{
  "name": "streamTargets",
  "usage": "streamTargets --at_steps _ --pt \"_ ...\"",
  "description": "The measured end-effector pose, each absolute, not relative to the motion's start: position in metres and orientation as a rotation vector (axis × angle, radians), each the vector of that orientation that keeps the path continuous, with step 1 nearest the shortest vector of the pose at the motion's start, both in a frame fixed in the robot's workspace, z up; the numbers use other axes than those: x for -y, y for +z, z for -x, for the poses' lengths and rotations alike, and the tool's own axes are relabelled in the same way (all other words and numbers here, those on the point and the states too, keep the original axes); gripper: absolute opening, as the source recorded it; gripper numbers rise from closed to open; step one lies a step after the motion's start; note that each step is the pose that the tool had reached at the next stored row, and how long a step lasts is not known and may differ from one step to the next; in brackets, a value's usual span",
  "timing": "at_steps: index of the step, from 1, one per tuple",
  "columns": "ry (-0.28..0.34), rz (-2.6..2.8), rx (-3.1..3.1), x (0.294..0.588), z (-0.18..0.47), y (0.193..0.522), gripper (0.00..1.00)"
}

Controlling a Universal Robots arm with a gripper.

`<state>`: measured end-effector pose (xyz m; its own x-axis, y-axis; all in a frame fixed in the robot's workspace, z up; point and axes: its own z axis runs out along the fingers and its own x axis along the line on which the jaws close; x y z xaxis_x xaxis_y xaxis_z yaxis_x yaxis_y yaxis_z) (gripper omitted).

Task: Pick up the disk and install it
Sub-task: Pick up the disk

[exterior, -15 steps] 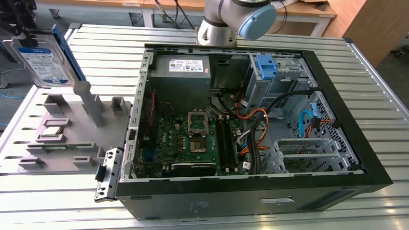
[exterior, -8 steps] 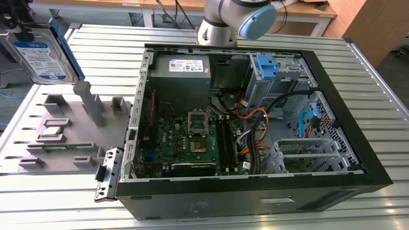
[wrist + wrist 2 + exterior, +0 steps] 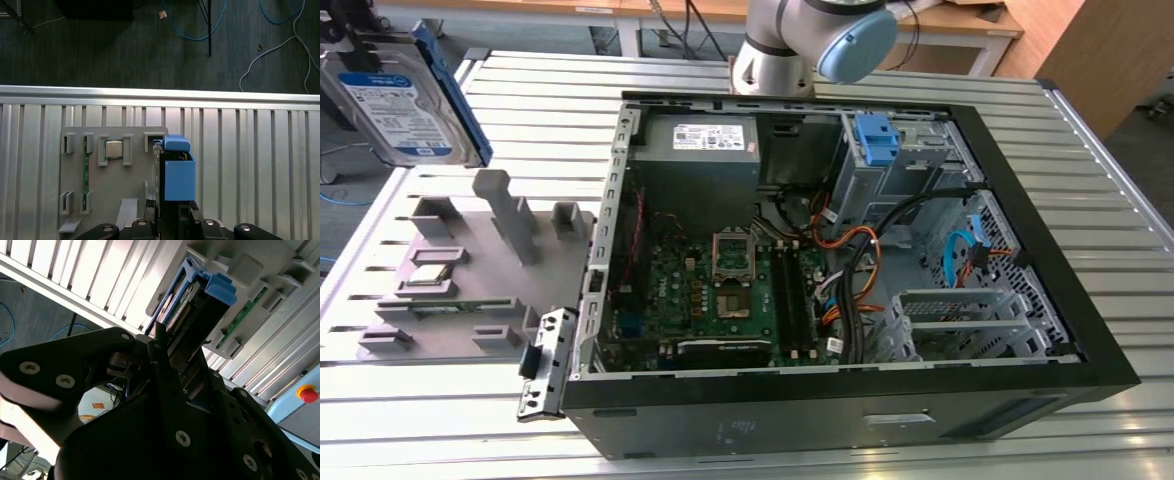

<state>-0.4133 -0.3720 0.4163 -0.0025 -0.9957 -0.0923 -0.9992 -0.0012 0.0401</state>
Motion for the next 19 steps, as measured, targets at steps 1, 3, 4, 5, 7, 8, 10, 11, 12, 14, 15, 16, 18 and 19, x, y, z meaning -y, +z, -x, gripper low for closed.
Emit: streamTargets --at_steps 1,3,4,5,7,8,10,11,12,14,15,16,18,19 --pt "0.146 2.192 -2.193 0.372 0.413 0.418 0.35" --pt "0.145 2.192 -2.193 0.372 0.413 0.421 0.35" --pt "0.145 2.192 -2.193 0.372 0.413 0.423 0.35" --pt "0.146 2.192 -2.193 0.372 0.413 0.424 0.35" --pt "0.146 2.192 -2.193 0.372 0.413 0.429 0.35" --pt "0.146 2.192 -2.193 0.372 0.413 0.431 0.35" --pt "0.146 2.192 -2.193 0.372 0.413 0.434 0.35" --pt "0.146 2.192 -2.193 0.372 0.413 0.436 0.35" --pt "0.146 2.192 -2.193 0.372 0.413 0.437 0.35" --pt "0.146 2.192 -2.193 0.372 0.413 0.44 0.35" --pt "0.146 2.192 -2.193 0.372 0.413 0.442 0.35" --pt "0.146 2.192 -2.193 0.372 0.413 0.443 0.35" --pt "0.145 2.192 -2.193 0.372 0.413 0.446 0.35" --pt "0.146 2.192 -2.193 0.372 0.413 0.447 0.35"
